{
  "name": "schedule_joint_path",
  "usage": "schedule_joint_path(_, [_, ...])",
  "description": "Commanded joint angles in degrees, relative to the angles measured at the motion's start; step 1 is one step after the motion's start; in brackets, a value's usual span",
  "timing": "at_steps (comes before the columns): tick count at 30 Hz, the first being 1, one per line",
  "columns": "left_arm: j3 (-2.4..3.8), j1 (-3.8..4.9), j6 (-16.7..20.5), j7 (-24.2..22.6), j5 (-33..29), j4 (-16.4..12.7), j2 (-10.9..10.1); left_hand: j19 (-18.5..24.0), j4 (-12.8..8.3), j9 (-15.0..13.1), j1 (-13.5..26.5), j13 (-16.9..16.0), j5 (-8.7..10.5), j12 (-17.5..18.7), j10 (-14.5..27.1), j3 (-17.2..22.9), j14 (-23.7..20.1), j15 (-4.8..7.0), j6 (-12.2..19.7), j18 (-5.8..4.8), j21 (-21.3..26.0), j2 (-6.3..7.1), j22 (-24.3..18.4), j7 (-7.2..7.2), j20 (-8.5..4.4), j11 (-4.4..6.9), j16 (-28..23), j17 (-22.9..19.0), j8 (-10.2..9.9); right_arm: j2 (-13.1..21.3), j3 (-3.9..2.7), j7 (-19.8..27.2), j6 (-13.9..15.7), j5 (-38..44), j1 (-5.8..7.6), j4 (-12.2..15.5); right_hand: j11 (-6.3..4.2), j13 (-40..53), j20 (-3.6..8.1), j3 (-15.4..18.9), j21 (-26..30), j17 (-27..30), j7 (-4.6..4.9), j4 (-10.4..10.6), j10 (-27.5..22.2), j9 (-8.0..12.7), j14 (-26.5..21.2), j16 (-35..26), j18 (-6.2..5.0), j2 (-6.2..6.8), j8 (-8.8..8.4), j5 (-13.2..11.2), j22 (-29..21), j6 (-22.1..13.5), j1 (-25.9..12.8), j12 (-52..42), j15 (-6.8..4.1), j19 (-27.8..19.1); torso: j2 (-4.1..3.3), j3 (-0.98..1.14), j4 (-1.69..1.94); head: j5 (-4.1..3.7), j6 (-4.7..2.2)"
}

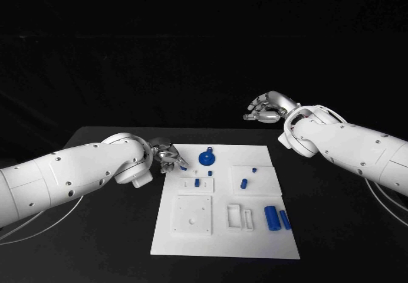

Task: Assemble the parts on the task board

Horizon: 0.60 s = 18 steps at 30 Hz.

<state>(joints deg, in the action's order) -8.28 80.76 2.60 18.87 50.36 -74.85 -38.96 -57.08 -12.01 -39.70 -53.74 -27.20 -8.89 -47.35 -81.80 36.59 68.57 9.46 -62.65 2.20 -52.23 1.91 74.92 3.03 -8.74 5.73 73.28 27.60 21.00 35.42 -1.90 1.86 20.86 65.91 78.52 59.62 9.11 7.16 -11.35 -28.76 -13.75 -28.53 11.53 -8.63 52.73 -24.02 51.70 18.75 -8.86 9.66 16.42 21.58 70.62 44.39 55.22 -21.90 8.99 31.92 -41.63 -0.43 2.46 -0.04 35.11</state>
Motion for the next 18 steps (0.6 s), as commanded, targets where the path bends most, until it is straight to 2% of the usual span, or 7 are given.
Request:
schedule_joint_path(1, [-0.07, 0.01, 5.02, -0.35, -0.1, -2.18, -1.01, -0.6, -0.08, 0.19, 0.31, -0.4, -1.73, -0.83, -0.31, 0.27, 1.17, 1.0, -5.31, -0.36, -0.57, 0.3, 1.23, -2.74, -6.37, 0.23, 0.56, 0.2, 1.65, 0.16, 0.0, 0.33, -0.69, 0.02, -0.13, 0.14, 0.31, -0.09, 0.08, 0.25, 0.41, 0.07, 0.71, -0.06, -0.13, 0.06, -0.3, -0.37, -0.11, 0.27, -0.07, 0.27, 0.07, -0.41, 0.19, 0.24, 0.07, -0.41, -0.04, -0.07, 0.04, 0.02, 0.08])
schedule_joint_path(3, [-0.2, -0.02, 5.46, -0.4, -0.06, -3.27, -1.43, -0.75, -0.14, 0.25, 0.39, -0.58, -2.01, -1.2, -0.3, 0.31, 1.31, 1.13, -5.4, -0.32, -0.79, 0.34, 1.23, -2.81, -6.47, 0.29, 0.8, 0.29, 1.93, 0.37, 0.0, 0.33, -0.69, 0.02, -0.18, 0.23, 0.31, -0.16, 0.08, 0.24, 0.44, 0.09, 0.71, -0.11, -0.13, 0.08, -0.3, -0.38, -0.13, 0.27, -0.06, 0.44, 0.1, -0.42, 0.27, 0.23, 0.07, -0.43, -0.02, -0.07, -0.03, 0.13, 0.17])
schedule_joint_path(11, [-0.49, -0.55, 6.82, -0.53, 2.68, -6.08, -2.4, -1.38, -0.33, 0.41, 0.95, -1.68, -2.93, -3.74, -0.46, 0.2, 2.29, 1.25, -6.44, -0.11, -2.06, 0.36, 1.24, -3.39, -6.86, 0.83, 2.38, 0.9, 3.64, 0.7, 0.0, 0.14, -0.98, 0.02, -0.46, 0.41, 0.31, -0.26, 0.05, 0.26, 0.49, 0.11, 0.72, -0.14, -0.13, 0.11, -0.32, -0.38, -0.14, 0.27, -0.05, 0.67, 0.16, -0.43, 0.32, 0.22, 0.08, -0.45, 0.03, -0.04, 0.12, 0.28, 0.26])
schedule_joint_path(12, [-0.63, -0.62, 7.09, -0.46, 3.1, -6.18, -2.41, -1.4, -0.29, 0.43, 1.02, -1.74, -2.95, -3.9, -0.44, 0.2, 2.33, 1.25, -6.49, -0.1, -2.14, 0.33, 1.24, -3.42, -6.87, 0.86, 2.47, 0.93, 3.73, 0.75, 0.0, 0.13, -0.99, 0.02, -0.48, 0.41, 0.31, -0.27, 0.05, 0.26, 0.5, 0.11, 0.72, -0.14, -0.13, 0.11, -0.32, -0.39, -0.14, 0.27, -0.05, 0.68, 0.16, -0.43, 0.31, 0.22, 0.08, -0.45, 0.04, -0.02, 0.09, 0.34, 0.29])
schedule_joint_path(14, [-1.54, -0.68, 7.7, -0.33, 4.16, -6.47, -2.4, -1.49, -0.05, 0.52, 1.38, -1.93, -3.0, -4.43, -0.35, 0.23, 2.47, 1.23, -6.56, -0.06, -2.41, -0.2, 1.23, -3.5, -6.91, 0.98, 2.81, 1.06, 4.0, 0.93, 0.0, 0.14, -0.94, 0.02, -0.49, 0.45, 0.33, -0.39, 0.02, 0.26, 0.57, 0.14, 0.74, -0.19, -0.15, 0.15, -0.37, -0.41, -0.15, 0.24, -0.05, 1.08, 0.23, -0.48, 0.38, 0.21, 0.1, -0.5, 0.04, -0.02, 0.14, 0.49, 0.25])
schedule_joint_path(18, [-2.11, -0.86, 8.69, -0.15, 5.13, -7.12, -2.57, -1.56, -0.24, 0.6, 1.69, -2.17, -3.52, -5.15, -0.23, 0.29, 2.59, 1.33, -6.65, 0.03, -2.77, -0.41, 1.24, -3.65, -6.98, 1.12, 3.24, 1.2, 4.4, 1.01, 0.0, 0.08, -1.03, 0.01, -0.51, 0.53, 0.34, -0.46, 0.0, 0.28, 0.59, 0.16, 0.74, -0.19, -0.14, 0.17, -0.37, -0.42, -0.16, 0.24, -0.04, 1.27, 0.27, -0.49, 0.38, 0.2, 0.11, -0.5, -0.01, -0.07, 0.07, 0.65, 0.35])
